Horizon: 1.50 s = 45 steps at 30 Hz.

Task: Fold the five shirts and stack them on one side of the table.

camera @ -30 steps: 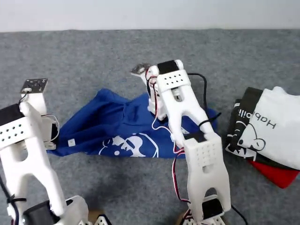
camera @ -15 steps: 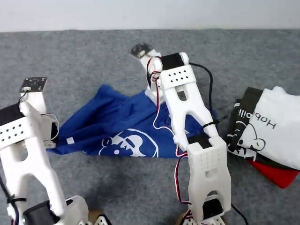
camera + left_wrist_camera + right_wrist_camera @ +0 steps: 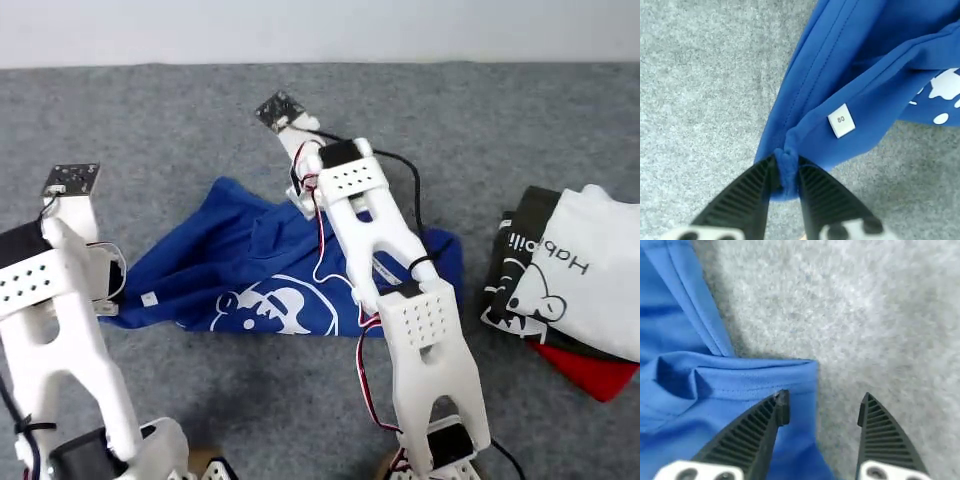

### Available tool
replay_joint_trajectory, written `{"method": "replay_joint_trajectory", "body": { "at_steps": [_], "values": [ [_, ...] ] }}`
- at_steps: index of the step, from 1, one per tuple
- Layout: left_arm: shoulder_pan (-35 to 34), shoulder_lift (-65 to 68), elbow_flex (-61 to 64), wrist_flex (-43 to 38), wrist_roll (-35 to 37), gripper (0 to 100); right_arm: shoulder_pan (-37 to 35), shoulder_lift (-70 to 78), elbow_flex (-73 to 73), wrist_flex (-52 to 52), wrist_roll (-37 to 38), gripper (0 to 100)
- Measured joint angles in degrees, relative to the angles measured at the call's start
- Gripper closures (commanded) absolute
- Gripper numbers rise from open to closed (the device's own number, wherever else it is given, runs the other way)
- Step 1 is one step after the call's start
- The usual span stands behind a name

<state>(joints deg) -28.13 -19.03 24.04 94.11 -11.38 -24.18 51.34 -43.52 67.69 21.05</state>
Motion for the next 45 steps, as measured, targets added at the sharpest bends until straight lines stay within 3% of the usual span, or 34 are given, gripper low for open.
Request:
{"method": "replay_joint_trajectory", "body": {
  "at_steps": [7, 14, 20, 32, 39, 45],
  "values": [
    [0.0, 0.0, 0.0, 0.0, 0.0, 100, -0.2, 3.1, -0.1, -1.1, -0.1, 77.8],
    [0.0, 0.0, 0.0, 0.0, 0.0, 100, -0.8, 3.5, -0.8, -1.1, 2.6, 99.4],
    [0.0, 0.0, 0.0, 0.0, 0.0, 100, -1.0, 3.9, -6.4, 6.7, 7.6, 98.7],
    [0.0, -0.2, -2.4, 0.0, 0.0, 100, -0.4, 4.0, -44.9, 32.1, 11.0, 98.8],
    [0.0, -0.4, -6.8, 0.0, 0.0, 100, 2.0, 1.7, -49.6, 33.0, 11.4, 98.8],
    [0.4, -0.4, -15.6, 0.1, 0.1, 100, 3.2, -9.8, -49.6, 33.0, 11.8, 98.8]
  ]
}}
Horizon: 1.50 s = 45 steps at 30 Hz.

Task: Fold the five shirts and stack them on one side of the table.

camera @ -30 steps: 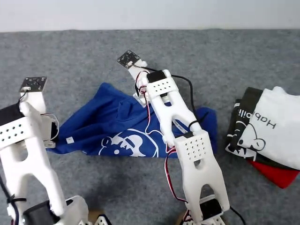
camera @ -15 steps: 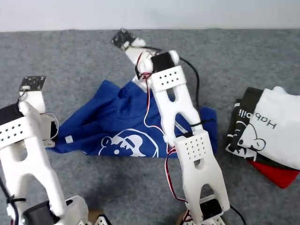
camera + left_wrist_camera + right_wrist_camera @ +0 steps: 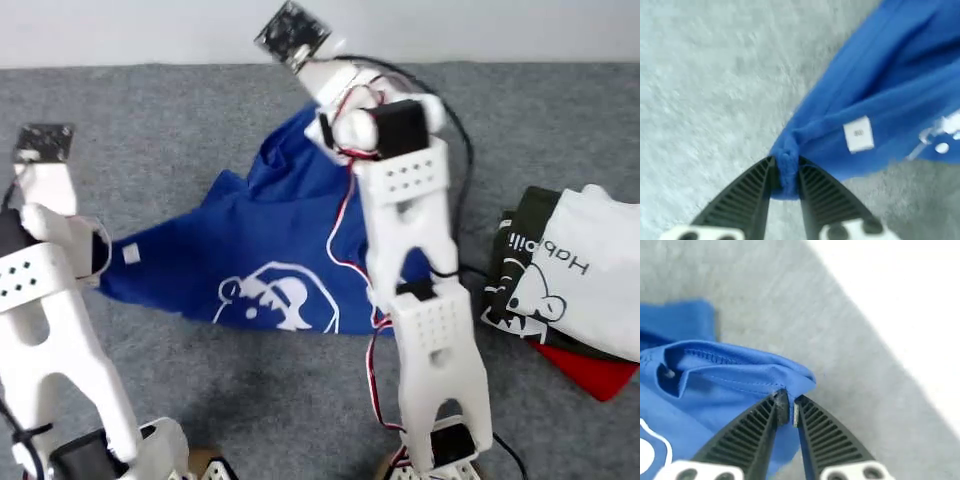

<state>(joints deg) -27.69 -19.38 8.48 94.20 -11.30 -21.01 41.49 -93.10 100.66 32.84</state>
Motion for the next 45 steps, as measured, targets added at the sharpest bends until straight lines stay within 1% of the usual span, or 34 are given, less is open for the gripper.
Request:
{"method": "replay_joint_trajectory", "body": {
  "at_steps": [3, 7, 10, 12, 17, 24, 27, 30, 34, 41, 45],
  "values": [
    [3.7, 0.0, -6.0, 0.0, 0.0, 100, 1.1, -6.2, 0.0, 0.0, 0.0, 98.8],
    [11.8, 0.0, -14.4, 0.0, 0.0, 100, 4.1, -13.6, 0.0, -0.8, 0.2, 98.8],
    [15.9, 0.0, -21.5, -0.2, 0.1, 100, 6.9, -18.6, 0.0, -3.7, 3.1, 98.8],
    [17.1, 0.0, -25.7, -2.3, 0.1, 100, 8.4, -21.9, 0.0, -5.5, 5.2, 98.8],
    [17.6, 0.0, -34.7, -7.8, 0.3, 100, 10.7, -29.5, -0.1, -8.1, 9.5, 98.8],
    [18.8, -0.4, -48.8, -8.4, 0.3, 100, 17.5, -37.3, -0.1, -8.2, 10.5, 98.8],
    [18.9, -0.8, -55.2, -6.8, 0.3, 100, 20.3, -40.9, -0.2, -8.2, 10.5, 98.8],
    [18.9, -1.3, -61.0, -2.5, 0.2, 100, 22.6, -44.3, -0.2, -8.1, 10.6, 98.7],
    [18.9, -1.3, -67.7, 4.3, -2.6, 100, 24.2, -48.7, -0.2, -6.2, 11.0, 98.7],
    [18.9, -2.3, -75.0, 5.2, -4.9, 100, 24.8, -54.5, -2.4, -6.2, 12.9, 98.7],
    [18.9, -2.5, -77.1, 5.2, -5.5, 100, 24.8, -54.5, -1.6, -8.7, 12.9, 98.7]
  ]
}}
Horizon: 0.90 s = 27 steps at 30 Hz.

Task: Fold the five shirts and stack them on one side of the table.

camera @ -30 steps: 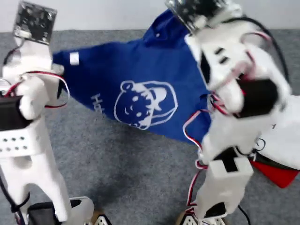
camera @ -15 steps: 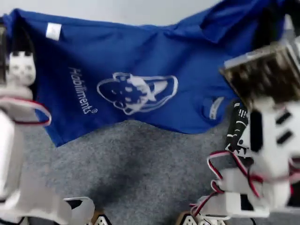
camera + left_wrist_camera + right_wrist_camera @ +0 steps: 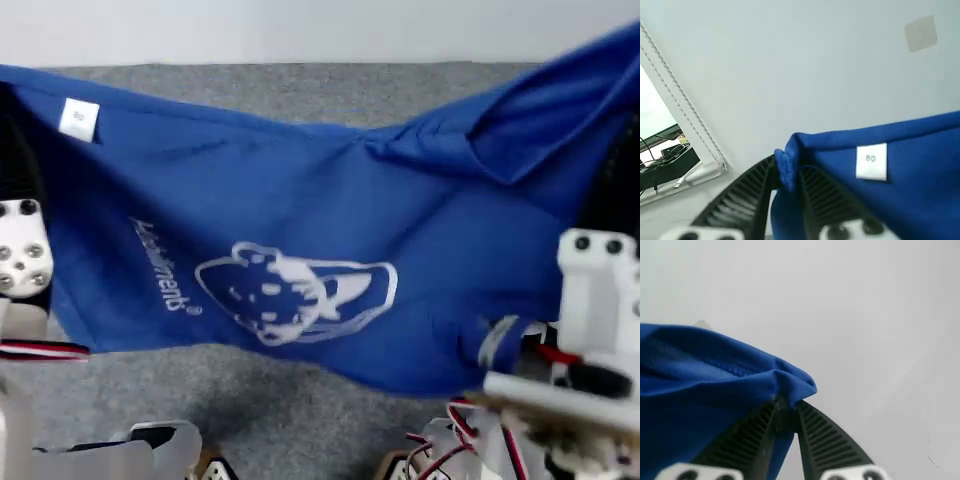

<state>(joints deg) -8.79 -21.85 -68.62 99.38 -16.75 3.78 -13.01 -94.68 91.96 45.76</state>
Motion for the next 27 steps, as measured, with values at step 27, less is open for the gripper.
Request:
{"method": "replay_joint_trajectory", "body": {
  "at_steps": [27],
  "values": [
    [-0.6, 5.7, 84.7, -49.7, -3.6, 100, -9.7, 14.7, 79.2, -46.8, -0.1, 98.7]
  ]
}}
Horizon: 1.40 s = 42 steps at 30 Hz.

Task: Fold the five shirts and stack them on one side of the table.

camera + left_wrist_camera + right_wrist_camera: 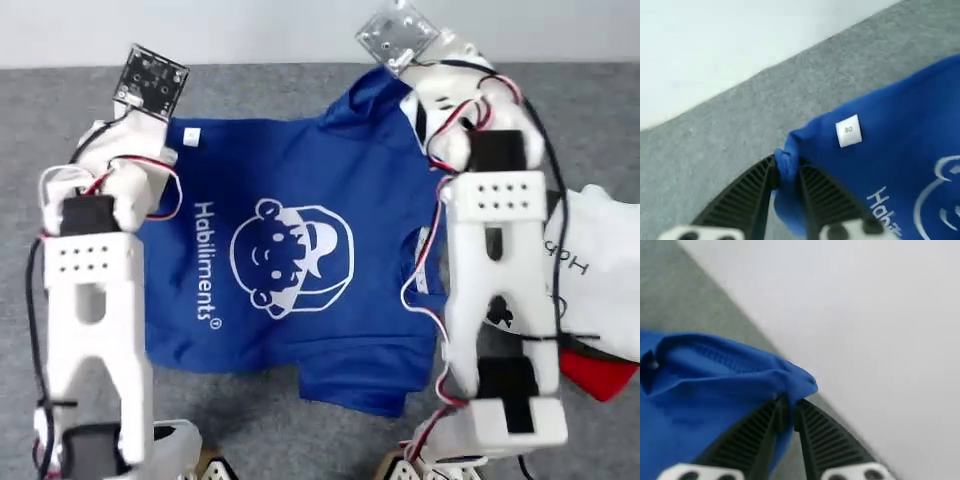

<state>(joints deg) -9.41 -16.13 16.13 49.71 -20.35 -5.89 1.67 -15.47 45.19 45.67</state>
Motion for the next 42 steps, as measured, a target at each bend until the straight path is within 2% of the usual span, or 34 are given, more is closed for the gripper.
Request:
{"method": "replay_joint_trajectory", "body": {
  "at_steps": [5, 12, 19, 24, 30, 34, 42],
  "values": [
    [-2.1, 9.5, -1.8, -8.4, 1.1, 100, -0.1, 6.5, 0.0, -12.7, 0.0, 98.7],
    [-2.4, 22.2, -14.9, -10.0, 1.8, 100, -0.3, 11.8, 0.1, -28.0, 0.0, 98.8],
    [-2.4, 28.6, -22.8, -8.6, 1.9, 100, -0.4, 12.5, 0.6, -29.9, 0.0, 98.8],
    [-2.4, 28.8, -23.4, 0.8, 1.9, 100, -0.4, 12.5, 0.6, -19.6, 0.0, 98.8],
    [-2.4, 28.8, -23.4, 14.9, 1.7, 100, -0.4, 8.4, 0.6, 1.4, 0.0, 98.8],
    [-2.5, 28.8, -23.4, 23.1, -2.3, 100, -0.4, 3.7, 0.6, 13.9, 0.0, 98.8],
    [-3.8, 28.8, -23.4, 33.0, -4.0, 100, -0.4, -3.0, 0.6, 34.5, 0.1, 98.7]
  ]
}}
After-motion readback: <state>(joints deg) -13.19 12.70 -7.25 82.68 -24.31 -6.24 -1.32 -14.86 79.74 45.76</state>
